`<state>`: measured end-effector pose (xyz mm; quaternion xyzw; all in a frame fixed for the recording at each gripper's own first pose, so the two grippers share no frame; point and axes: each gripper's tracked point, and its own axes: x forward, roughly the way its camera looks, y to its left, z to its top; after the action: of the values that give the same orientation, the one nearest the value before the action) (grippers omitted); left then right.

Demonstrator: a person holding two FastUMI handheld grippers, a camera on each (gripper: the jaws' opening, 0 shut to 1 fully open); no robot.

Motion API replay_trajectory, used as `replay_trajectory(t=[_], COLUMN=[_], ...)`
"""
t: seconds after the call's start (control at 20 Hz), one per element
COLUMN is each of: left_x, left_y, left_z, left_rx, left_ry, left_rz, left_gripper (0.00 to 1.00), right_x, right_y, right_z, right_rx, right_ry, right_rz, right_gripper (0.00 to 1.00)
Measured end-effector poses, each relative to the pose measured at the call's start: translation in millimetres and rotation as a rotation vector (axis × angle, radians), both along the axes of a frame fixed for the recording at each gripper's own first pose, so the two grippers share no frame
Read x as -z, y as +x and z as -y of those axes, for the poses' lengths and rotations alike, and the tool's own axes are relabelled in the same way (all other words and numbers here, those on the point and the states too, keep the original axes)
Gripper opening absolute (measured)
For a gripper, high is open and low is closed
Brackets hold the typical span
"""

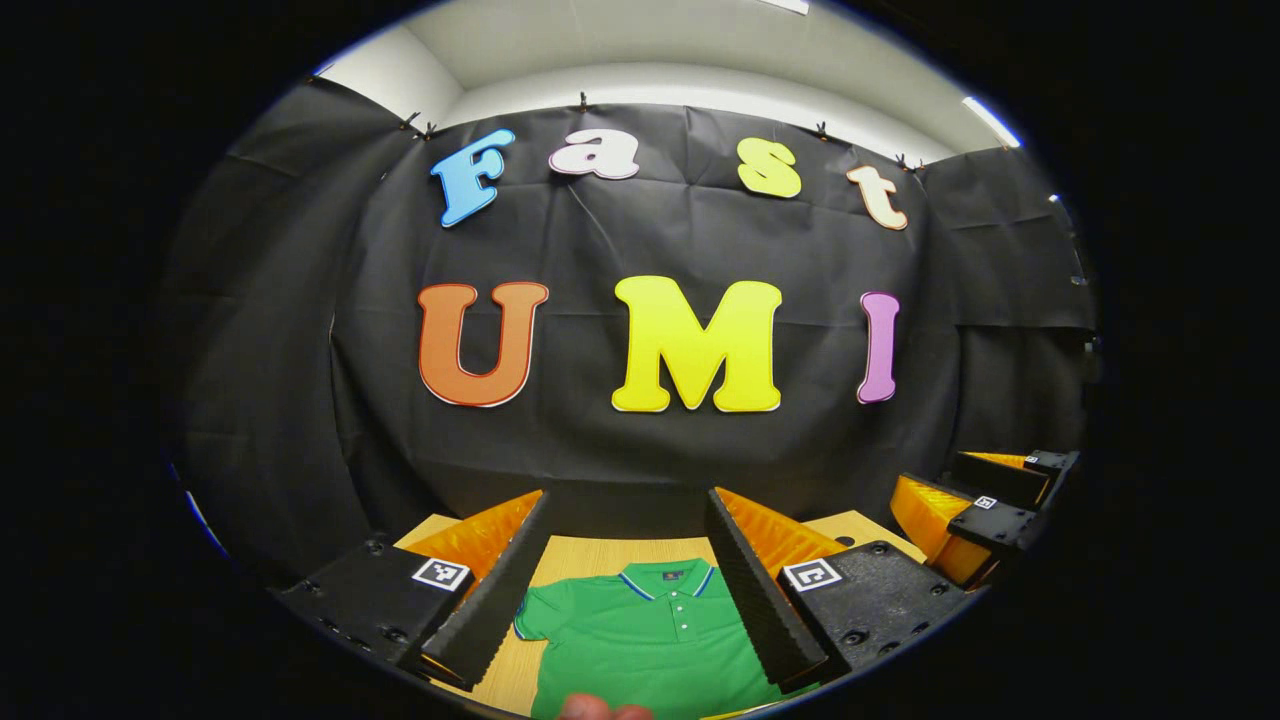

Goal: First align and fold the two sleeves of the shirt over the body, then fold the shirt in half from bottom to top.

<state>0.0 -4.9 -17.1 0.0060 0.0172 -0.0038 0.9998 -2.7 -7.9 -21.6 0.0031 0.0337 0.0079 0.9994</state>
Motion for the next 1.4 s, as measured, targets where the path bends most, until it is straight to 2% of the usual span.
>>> replay_trajectory(t=[0.1,0.15,0.2,0.3,0.4,0.45,0.8,0.85,0.95,1.25,1.3,1.35,1.4], left_x=[3,4,5,7,11,12,18,19,22,30,31,34,36], left_y=[-1,-2,-2,-2,-3,-3,-4,-4,-5,-10,-10,-10,-11], left_z=[-1,-2,-2,-2,-3,-4,-7,-6,-8,-7,-7,-8,-9], left_rx=[0.0,-0.001,-0.002,-0.004,-0.01,-0.014,-0.039,-0.04,-0.049,-0.073,-0.08,-0.087,-0.094], left_ry=[0.008,0.007,0.004,0.002,-0.001,-0.004,-0.001,-0.001,0.004,0.004,0.006,0.007,0.008], left_rz=[-0.003,-0.006,-0.008,-0.013,-0.024,-0.03,-0.05,-0.055,-0.063,-0.105,-0.112,-0.123,-0.133], left_gripper=[0.98,0.98,0.98,0.98,0.98,0.98,0.98,0.98,0.98,0.98,0.98,0.98,0.98], right_x=[7,10,11,13,21,25,62,70,89,159,169,178,187], right_y=[3,5,4,6,7,8,23,26,36,72,79,86,96], right_z=[2,3,6,8,9,8,19,24,31,59,65,71,76], right_rx=[-0.006,-0.005,-0.004,-0.002,-0.012,-0.029,-0.07,-0.069,-0.077,-0.089,-0.081,-0.074,-0.07], right_ry=[-0.005,-0.01,-0.008,-0.004,-0.013,-0.011,-0.009,-0.003,0.003,0.016,0.024,0.031,0.037], right_rz=[-0.021,-0.032,-0.039,-0.044,-0.065,-0.079,-0.191,-0.21,-0.255,-0.408,-0.429,-0.446,-0.46], right_gripper=[0.92,0.96,0.92,0.96,0.96,0.92,0.93,0.96,0.96,0.96,0.93,0.96,0.93])
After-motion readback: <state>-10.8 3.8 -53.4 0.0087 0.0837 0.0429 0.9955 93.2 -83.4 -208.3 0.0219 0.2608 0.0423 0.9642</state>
